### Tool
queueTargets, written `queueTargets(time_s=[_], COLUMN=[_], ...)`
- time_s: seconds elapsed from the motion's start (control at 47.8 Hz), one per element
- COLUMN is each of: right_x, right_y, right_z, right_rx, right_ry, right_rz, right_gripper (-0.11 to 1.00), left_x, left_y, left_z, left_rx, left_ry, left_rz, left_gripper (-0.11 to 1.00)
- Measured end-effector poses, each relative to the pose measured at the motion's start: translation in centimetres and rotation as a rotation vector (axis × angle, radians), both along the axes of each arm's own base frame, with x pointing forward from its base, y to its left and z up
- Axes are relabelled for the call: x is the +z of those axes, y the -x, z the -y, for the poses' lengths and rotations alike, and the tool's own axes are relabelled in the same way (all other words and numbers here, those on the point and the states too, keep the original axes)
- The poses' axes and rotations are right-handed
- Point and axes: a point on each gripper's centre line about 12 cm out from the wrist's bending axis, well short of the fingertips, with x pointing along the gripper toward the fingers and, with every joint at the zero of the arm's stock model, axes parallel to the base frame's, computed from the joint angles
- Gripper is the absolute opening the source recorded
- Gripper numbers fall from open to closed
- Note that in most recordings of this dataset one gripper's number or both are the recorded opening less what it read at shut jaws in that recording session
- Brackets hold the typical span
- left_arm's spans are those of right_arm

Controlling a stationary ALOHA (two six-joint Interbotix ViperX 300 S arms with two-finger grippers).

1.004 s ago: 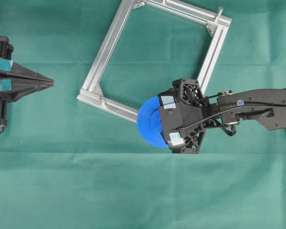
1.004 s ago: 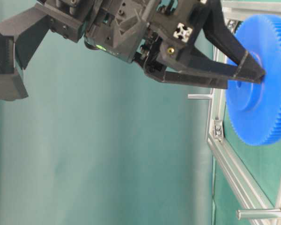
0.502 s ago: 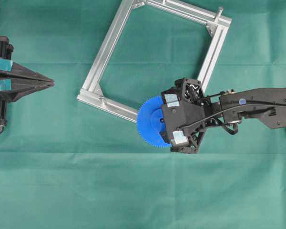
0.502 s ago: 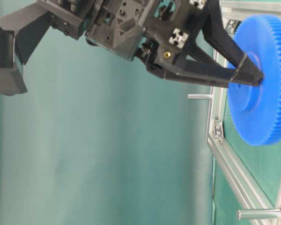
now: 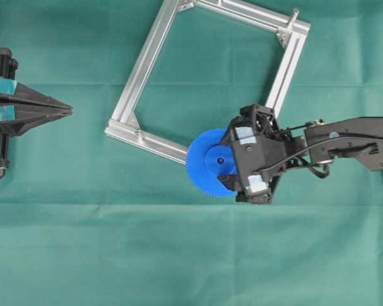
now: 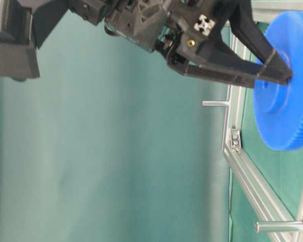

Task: Find the location of the shaft and insert the gear.
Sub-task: 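Push the blue gear onto the shaft with the right gripper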

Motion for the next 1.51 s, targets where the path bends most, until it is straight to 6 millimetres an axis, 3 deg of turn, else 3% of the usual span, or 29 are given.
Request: queueTargets(time_s=[0.606, 1.506], right_x=[-0.3, -2.9], right_y=[0.3, -0.2], right_z=[0.0, 0.0], right_rx=[-0.002, 0.001], right_ry=[-0.005, -0.006], right_rz=[0.004, -0.038], right_gripper=[0.69, 0.69], left_x=[0.1, 0.1], left_y=[0.0, 0.0], left_z=[0.0, 0.0], left_rx=[0.0, 0.0], left_ry=[-0.002, 0.0], left_rz=[0.008, 0.009], left_gripper=[0.01, 0.01])
